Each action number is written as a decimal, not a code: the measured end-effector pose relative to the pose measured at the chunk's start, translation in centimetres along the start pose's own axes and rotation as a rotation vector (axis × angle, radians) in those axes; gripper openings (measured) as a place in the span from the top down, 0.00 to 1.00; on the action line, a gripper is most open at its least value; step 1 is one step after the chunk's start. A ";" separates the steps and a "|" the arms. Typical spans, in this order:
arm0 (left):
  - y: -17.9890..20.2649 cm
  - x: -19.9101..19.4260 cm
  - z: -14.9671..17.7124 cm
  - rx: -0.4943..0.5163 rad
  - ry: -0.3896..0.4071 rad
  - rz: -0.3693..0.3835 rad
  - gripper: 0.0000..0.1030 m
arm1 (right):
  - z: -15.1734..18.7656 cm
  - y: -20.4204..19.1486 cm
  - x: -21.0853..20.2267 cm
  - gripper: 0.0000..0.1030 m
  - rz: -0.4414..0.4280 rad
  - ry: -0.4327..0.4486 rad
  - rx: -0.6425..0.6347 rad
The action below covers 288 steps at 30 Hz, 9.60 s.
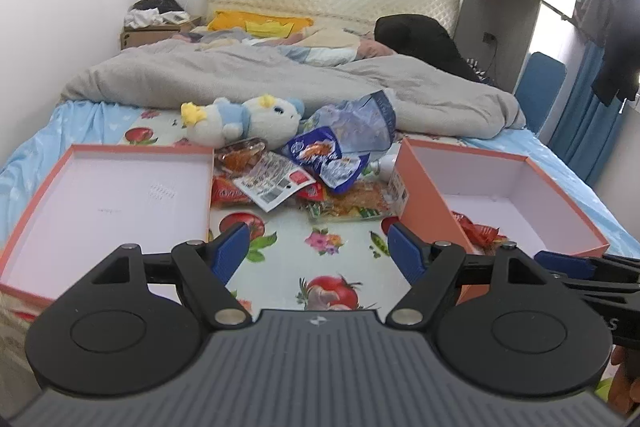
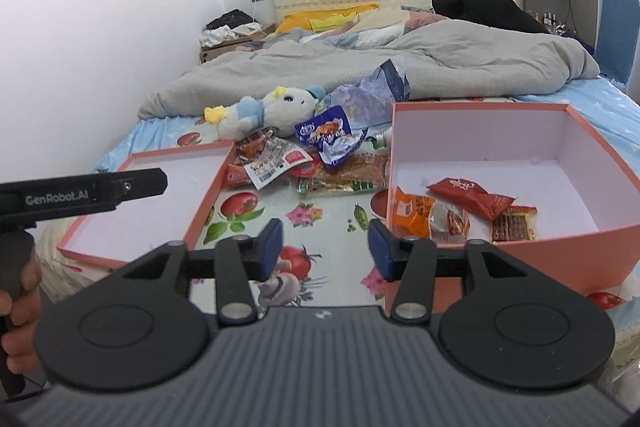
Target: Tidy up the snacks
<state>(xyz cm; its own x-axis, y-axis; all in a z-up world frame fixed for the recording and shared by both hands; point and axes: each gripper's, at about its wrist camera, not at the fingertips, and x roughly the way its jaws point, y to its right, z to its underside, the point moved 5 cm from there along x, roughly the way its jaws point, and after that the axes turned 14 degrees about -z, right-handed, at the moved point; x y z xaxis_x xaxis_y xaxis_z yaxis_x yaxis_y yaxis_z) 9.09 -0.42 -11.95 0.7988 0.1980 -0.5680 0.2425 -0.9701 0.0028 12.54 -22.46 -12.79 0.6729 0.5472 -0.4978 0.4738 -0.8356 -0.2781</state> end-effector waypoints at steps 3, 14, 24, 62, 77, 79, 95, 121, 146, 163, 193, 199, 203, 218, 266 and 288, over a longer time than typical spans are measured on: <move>0.0 0.5 0.6 -0.001 -0.014 0.002 0.22 | 0.2 -0.1 0.2 0.42 -0.002 -0.017 -0.011; -0.9 4.1 1.0 -0.046 -0.084 -0.001 0.22 | -0.4 0.0 2.6 0.42 -0.040 -0.051 -0.044; -2.1 9.3 -0.4 -0.089 -0.145 -0.015 0.22 | -0.5 -0.5 6.6 0.42 -0.078 -0.092 -0.102; -2.6 39.4 -11.0 -0.181 -0.451 0.041 0.22 | -11.3 5.4 29.9 0.43 -0.161 -0.265 -0.226; -2.8 45.7 -10.4 -0.146 -0.546 -0.082 0.22 | -11.6 8.9 38.4 0.42 -0.082 -0.469 -0.278; -2.6 45.9 -10.6 -0.132 -0.536 -0.095 0.22 | -11.5 9.0 39.0 0.39 -0.075 -0.493 -0.282; -2.8 47.5 -9.4 -0.174 -0.538 -0.181 0.24 | -9.3 11.2 41.2 0.26 -0.037 -0.531 -0.104; -4.1 41.9 -8.4 -0.129 -0.555 -0.016 0.47 | -10.7 9.1 32.7 0.47 -0.085 -0.406 0.064; -4.4 27.8 -9.2 -0.141 -0.515 0.074 0.47 | -8.2 3.4 21.2 0.47 -0.002 -0.412 0.053; -5.1 20.6 -6.9 -0.129 -0.432 0.102 0.48 | -5.2 2.8 13.7 0.47 0.017 -0.362 0.122; -0.5 13.9 -9.8 -0.123 -0.323 0.096 0.50 | -7.8 3.7 8.7 0.46 0.014 -0.245 0.133; 2.8 13.2 -12.9 -0.085 -0.279 0.137 0.50 | -10.3 4.8 7.1 0.46 0.026 -0.192 0.116; 5.5 12.6 -14.6 -0.068 -0.256 0.170 0.50 | -11.6 6.1 5.8 0.46 0.039 -0.154 0.118; 18.1 13.3 -16.1 0.019 -0.264 0.267 0.50 | -12.1 14.0 1.4 0.46 0.145 -0.091 0.122; 25.1 15.2 -11.9 0.138 -0.383 0.280 0.28 | -7.4 20.1 0.9 0.20 0.199 -0.120 0.220; 14.7 4.4 -12.8 0.086 -0.212 0.282 0.28 | -8.5 9.6 -4.3 0.20 0.146 0.082 0.167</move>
<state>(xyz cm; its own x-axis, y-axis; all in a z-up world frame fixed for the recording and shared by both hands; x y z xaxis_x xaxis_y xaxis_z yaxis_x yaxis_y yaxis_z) 23.22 -11.99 -3.87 0.6939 -0.1039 -0.7125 -0.0259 -0.9925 0.1195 19.02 -32.46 -6.37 0.7747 0.4162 -0.4760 0.2719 -0.8990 -0.3434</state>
